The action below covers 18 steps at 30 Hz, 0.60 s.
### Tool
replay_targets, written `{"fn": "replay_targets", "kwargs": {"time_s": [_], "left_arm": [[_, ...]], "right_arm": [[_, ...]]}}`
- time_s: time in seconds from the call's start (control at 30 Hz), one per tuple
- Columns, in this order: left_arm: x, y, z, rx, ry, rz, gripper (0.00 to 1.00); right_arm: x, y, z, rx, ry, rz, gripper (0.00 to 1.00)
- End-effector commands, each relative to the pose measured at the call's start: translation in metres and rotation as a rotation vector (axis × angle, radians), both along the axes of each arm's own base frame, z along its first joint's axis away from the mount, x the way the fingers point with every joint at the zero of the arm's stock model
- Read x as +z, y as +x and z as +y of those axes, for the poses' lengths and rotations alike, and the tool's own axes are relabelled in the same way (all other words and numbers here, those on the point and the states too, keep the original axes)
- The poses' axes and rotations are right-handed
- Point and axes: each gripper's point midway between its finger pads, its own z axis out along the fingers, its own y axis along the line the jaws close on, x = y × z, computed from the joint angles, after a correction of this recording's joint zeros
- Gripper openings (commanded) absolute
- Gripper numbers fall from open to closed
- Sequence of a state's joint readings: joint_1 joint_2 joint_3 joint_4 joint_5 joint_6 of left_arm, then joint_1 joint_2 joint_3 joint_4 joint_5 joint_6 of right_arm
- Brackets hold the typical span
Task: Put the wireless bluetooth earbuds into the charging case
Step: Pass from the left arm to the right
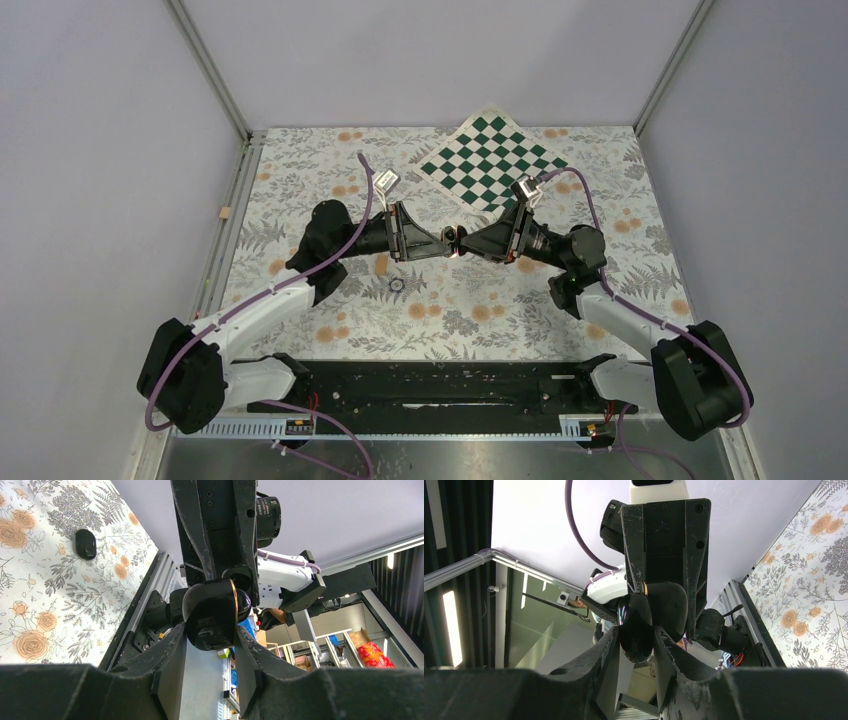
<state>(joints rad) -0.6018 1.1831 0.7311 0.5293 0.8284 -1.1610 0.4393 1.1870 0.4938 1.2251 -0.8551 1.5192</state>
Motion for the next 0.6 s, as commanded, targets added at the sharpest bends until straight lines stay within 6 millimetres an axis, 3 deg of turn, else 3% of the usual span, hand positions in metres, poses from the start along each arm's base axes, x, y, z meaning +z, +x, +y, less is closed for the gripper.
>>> {"fn": "replay_targets", "kwargs": {"time_s": [0.0, 0.03, 0.13, 0.2, 0.3, 0.5, 0.57], "left_arm": [[0.0193, -0.0043, -0.0022, -0.028, -0.048, -0.073, 0.00], [0.0195, -0.0043, -0.0019, -0.028, -0.049, -0.075, 0.00], [0.0200, -0.0049, -0.0018, -0.028, -0.050, -0.076, 0.00], [0.0204, -0.0052, -0.0016, -0.029, -0.051, -0.078, 0.00], [0.0203, -0.0056, -0.0016, -0.031, -0.050, -0.077, 0.00], [0.0198, -0.0042, -0.0023, -0.032, -0.048, -0.071, 0.00], [0.0175, -0.0030, -0.0033, -0.031, -0.041, -0.061, 0.00]], "right_arm": [[0.0150, -0.0043, 0.0030, 0.018, 0.024, -0.073, 0.22], [0.0147, -0.0039, 0.0031, 0.017, 0.024, -0.071, 0.22], [0.0123, -0.0031, 0.0033, 0.015, 0.022, -0.064, 0.35], [0.0124, -0.0030, 0.0034, 0.014, 0.023, -0.064, 0.37], [0.0138, -0.0027, 0.0031, 0.010, 0.024, -0.069, 0.28], [0.0118, -0.0019, 0.0035, 0.007, 0.013, -0.064, 0.00], [0.0093, -0.0018, 0.0036, 0.004, 0.004, -0.061, 0.00]]}}
